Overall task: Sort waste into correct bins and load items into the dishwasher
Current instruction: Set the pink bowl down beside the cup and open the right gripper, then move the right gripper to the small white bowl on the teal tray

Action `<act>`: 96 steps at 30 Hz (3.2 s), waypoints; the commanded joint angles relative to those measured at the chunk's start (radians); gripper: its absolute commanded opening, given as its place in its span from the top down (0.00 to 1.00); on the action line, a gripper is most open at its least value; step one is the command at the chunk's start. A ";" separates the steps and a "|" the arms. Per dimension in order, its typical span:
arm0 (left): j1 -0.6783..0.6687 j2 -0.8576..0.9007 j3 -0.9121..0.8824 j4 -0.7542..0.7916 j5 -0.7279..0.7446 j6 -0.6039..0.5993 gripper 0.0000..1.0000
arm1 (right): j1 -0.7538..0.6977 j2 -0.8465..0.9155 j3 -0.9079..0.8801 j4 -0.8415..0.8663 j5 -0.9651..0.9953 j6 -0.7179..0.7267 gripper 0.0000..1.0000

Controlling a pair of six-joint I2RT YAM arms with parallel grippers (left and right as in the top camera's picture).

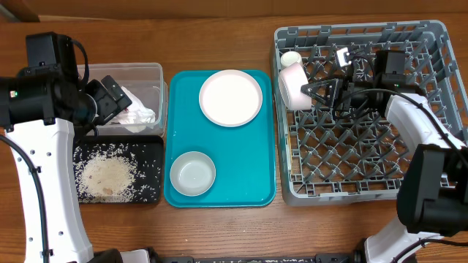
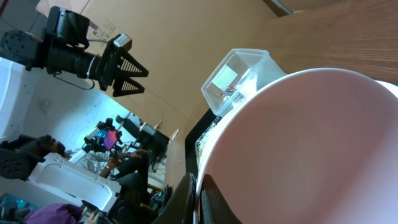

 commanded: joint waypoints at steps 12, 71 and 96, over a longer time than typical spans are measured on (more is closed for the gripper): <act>0.005 0.003 0.015 0.002 -0.010 -0.002 0.00 | -0.008 0.089 -0.006 0.031 -0.026 -0.022 0.96; 0.005 0.003 0.015 0.002 -0.010 -0.002 0.00 | 0.177 -0.415 0.058 -0.203 1.058 0.341 0.73; 0.005 0.003 0.015 0.002 -0.010 -0.002 0.00 | 1.178 -0.079 0.056 -0.104 1.374 0.341 0.69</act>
